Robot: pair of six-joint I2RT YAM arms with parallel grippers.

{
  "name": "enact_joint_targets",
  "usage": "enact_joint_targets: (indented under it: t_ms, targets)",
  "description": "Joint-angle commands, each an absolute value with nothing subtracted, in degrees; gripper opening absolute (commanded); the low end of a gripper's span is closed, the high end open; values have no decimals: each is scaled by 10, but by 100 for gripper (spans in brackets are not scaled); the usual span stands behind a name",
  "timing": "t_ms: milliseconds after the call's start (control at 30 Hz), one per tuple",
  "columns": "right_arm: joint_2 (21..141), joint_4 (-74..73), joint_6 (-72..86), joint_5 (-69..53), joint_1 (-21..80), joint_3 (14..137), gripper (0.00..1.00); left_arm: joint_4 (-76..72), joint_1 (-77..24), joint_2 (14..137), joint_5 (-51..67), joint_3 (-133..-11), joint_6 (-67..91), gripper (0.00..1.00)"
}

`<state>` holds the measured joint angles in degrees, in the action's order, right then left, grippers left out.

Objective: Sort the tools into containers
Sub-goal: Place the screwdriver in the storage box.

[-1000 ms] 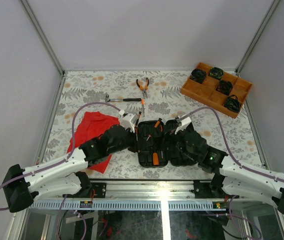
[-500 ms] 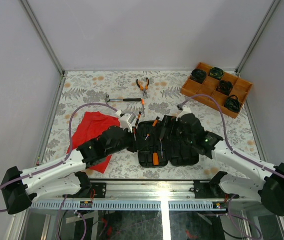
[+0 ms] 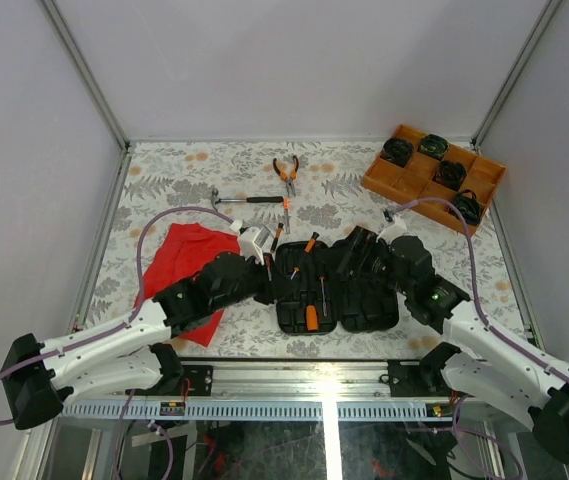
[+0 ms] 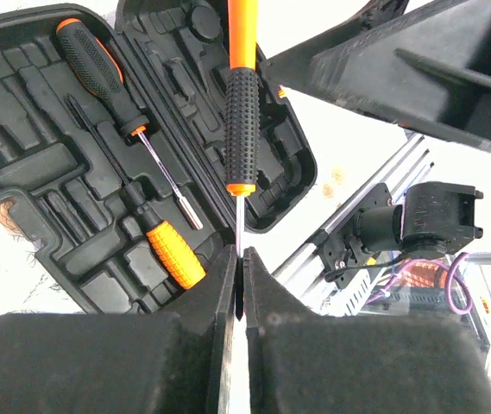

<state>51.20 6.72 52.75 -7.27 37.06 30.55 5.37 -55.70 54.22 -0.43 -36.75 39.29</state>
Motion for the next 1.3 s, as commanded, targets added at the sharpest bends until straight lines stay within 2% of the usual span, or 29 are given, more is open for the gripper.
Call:
enact_joint_targets:
  t_ms: [0, 167, 300, 467, 800, 1100, 1200, 1267]
  targets:
    - [476, 104, 551, -11, 367, 307, 93, -5, -555, 544, -4, -355, 399, 0]
    - [465, 213, 617, -21, 367, 282, 79, -22, -554, 560, 7, -359, 399, 0]
    - [517, 231, 642, -63, 367, 300, 70, -37, -555, 568, 14, -360, 405, 0]
    - [566, 338, 701, -103, 367, 273, 59, -45, -554, 573, 23, -355, 408, 0]
    - [618, 398, 733, -144, 367, 259, 45, -60, -555, 573, 25, -343, 419, 0]
    - [626, 372, 724, -151, 367, 258, 32, -71, -555, 581, 21, -343, 427, 0]
    - [628, 370, 715, -149, 367, 258, 20, -76, -555, 588, 21, -343, 432, 0]
    - [629, 362, 702, -146, 367, 264, 10, -84, -554, 594, 26, -343, 435, 5]
